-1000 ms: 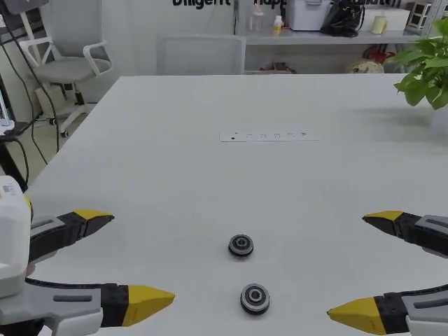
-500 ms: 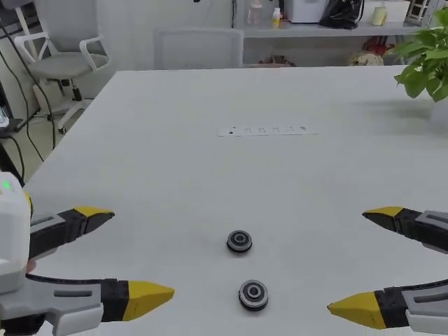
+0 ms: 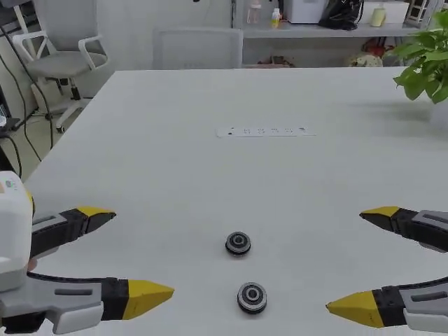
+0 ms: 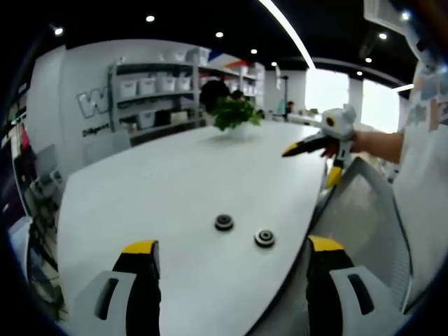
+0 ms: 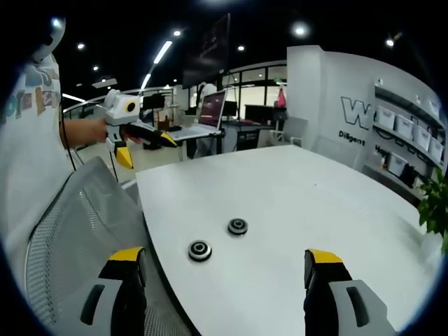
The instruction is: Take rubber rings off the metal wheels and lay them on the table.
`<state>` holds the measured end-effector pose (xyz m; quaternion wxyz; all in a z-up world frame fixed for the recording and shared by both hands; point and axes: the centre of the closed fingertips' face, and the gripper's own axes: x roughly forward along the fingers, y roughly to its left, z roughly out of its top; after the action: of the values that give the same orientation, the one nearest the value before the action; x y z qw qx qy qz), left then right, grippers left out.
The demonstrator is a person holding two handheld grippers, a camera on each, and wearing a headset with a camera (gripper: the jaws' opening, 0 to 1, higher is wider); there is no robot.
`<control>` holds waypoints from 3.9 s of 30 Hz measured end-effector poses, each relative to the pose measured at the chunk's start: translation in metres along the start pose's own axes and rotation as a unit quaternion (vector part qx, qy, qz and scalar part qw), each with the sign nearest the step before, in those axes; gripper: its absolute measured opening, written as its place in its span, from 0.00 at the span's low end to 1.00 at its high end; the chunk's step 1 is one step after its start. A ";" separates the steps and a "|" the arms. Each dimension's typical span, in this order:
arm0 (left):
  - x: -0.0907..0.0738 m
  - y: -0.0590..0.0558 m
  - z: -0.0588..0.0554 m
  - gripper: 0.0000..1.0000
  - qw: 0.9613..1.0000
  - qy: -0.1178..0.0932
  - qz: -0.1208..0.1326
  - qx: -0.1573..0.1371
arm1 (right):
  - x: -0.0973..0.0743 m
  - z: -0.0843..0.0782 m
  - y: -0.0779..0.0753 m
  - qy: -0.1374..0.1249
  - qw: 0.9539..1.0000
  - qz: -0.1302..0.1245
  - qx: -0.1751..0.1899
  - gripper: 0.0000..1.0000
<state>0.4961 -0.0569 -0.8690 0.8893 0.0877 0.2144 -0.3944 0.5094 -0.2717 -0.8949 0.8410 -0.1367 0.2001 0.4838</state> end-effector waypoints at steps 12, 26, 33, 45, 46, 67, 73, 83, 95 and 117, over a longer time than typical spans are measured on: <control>0.006 0.006 0.003 0.85 1.000 0.003 -0.005 0.013 | 0.011 0.006 -0.005 0.004 1.000 0.009 -0.020 0.92; 0.028 0.007 0.009 0.83 0.999 0.010 -0.026 0.040 | 0.031 0.000 -0.006 0.018 0.998 0.041 -0.046 0.86; 0.044 0.003 0.006 0.80 0.998 0.018 -0.045 0.051 | 0.044 -0.007 -0.003 0.030 0.995 0.066 -0.063 0.82; 0.075 -0.010 -0.006 0.76 0.993 0.038 -0.086 0.073 | 0.065 -0.022 0.003 0.047 0.989 0.112 -0.080 0.73; 0.077 -0.011 -0.007 0.76 0.993 0.039 -0.089 0.074 | 0.066 -0.024 0.004 0.050 0.988 0.117 -0.084 0.71; 0.120 -0.038 -0.034 0.61 0.980 0.068 -0.160 0.094 | 0.106 -0.049 0.023 0.086 0.971 0.188 -0.116 0.51; 0.130 -0.047 -0.040 0.55 0.975 0.077 -0.180 0.102 | 0.115 -0.054 0.030 0.092 0.967 0.206 -0.118 0.45; 0.144 -0.064 -0.052 0.39 0.966 0.091 -0.213 0.113 | 0.121 -0.061 0.036 0.096 0.964 0.221 -0.111 0.38; 0.158 -0.075 -0.064 0.23 0.961 0.104 -0.226 0.123 | 0.121 -0.069 0.039 0.100 0.964 0.225 -0.105 0.38; 0.169 -0.074 -0.070 0.14 0.964 0.108 -0.200 0.139 | 0.130 -0.069 0.042 0.091 0.968 0.219 -0.085 0.33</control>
<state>0.5202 -0.1960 -1.0064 0.7429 0.2076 0.2660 -0.5781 0.5173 -0.1812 -1.0178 0.6778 -0.2036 0.2592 0.6572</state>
